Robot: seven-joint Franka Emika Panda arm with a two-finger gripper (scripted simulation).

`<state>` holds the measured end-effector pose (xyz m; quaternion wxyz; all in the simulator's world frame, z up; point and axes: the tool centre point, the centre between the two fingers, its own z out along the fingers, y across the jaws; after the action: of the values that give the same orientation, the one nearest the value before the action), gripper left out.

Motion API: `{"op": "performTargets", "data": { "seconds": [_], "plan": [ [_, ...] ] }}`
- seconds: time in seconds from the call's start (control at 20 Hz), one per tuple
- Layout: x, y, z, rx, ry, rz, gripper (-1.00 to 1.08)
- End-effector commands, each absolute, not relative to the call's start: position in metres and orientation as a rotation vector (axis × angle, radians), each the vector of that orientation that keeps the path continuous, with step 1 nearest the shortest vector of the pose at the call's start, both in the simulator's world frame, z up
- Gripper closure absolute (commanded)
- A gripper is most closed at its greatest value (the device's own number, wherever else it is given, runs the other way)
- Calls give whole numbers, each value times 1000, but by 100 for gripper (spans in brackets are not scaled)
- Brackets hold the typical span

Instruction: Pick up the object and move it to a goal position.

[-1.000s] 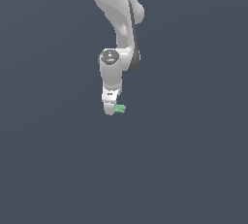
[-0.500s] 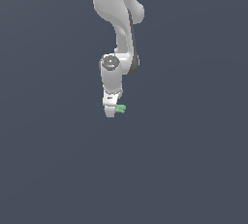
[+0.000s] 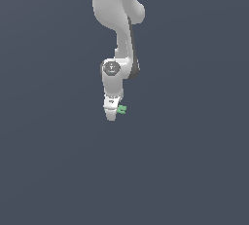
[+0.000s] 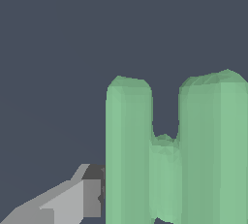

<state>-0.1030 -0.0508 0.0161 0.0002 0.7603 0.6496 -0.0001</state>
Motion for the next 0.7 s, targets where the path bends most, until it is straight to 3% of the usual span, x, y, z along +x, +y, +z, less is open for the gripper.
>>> {"op": "performTargets", "data": {
  "seconds": [0.0, 0.65],
  "plan": [
    [-103, -51, 15, 2389, 2040, -1, 108],
    [-103, -52, 22, 2387, 2040, 1, 108]
  ]
}}
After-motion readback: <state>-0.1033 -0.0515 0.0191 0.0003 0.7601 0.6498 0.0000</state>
